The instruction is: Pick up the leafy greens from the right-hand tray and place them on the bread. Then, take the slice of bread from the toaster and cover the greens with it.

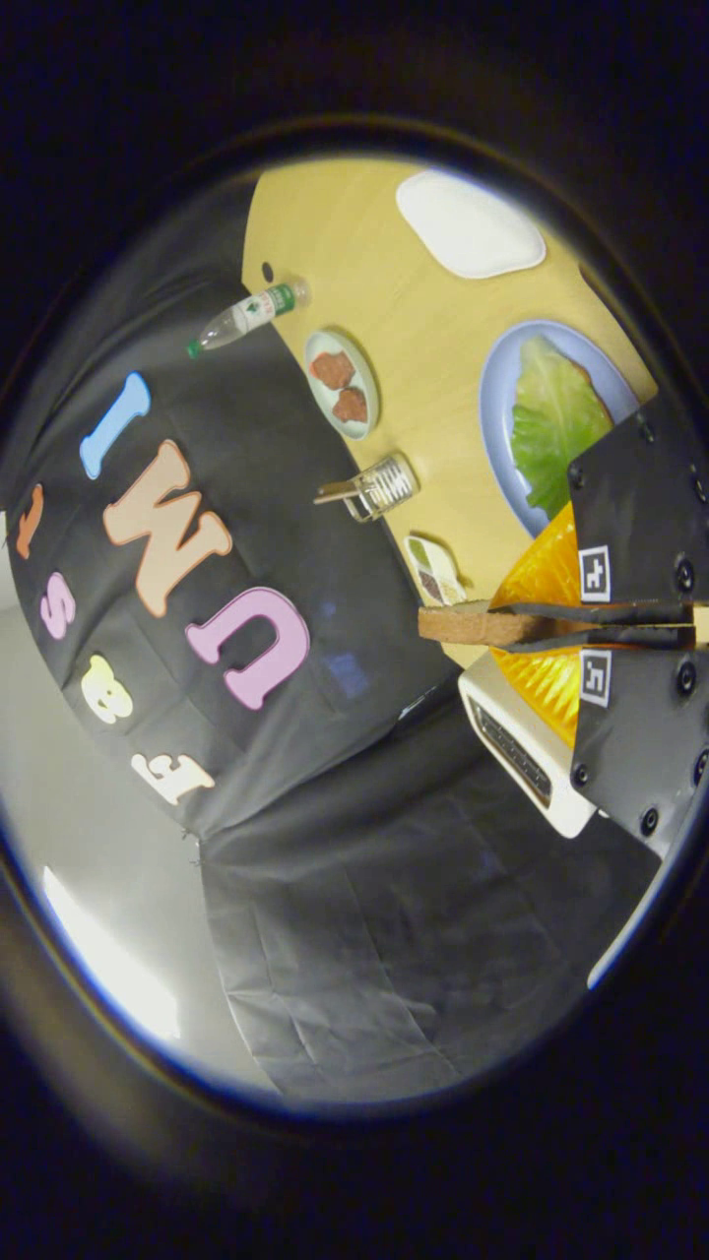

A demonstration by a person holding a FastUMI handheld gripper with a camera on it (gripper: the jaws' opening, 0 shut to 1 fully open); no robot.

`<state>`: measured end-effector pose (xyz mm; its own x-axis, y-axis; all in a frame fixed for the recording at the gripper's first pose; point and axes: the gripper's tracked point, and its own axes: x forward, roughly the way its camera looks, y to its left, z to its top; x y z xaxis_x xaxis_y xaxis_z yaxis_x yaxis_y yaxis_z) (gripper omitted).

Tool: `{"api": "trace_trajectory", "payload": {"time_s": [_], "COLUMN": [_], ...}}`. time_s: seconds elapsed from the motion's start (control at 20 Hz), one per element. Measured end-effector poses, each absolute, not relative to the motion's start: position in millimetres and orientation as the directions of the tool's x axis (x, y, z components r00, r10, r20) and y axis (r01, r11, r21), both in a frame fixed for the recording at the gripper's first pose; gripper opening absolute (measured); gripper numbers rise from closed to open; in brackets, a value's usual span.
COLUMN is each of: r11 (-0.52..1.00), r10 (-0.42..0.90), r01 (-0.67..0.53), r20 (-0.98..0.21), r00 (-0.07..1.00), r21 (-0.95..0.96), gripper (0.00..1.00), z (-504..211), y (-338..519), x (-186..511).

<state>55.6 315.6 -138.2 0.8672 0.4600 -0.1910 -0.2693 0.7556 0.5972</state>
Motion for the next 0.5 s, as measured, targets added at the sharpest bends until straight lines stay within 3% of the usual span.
{"api": "trace_trajectory", "payload": {"time_s": [0.3, 0.5], "r11": [0.716, 0.757], "r10": [0.5, 0.443], "r01": [-0.256, -0.18], "r20": [-0.222, -0.292], "r00": [0.837, 0.848], "r21": [0.649, 0.628], "gripper": [0.04, 0.04], "z": [-168, -198], "y": [295, 265], "x": [51, 53]}}
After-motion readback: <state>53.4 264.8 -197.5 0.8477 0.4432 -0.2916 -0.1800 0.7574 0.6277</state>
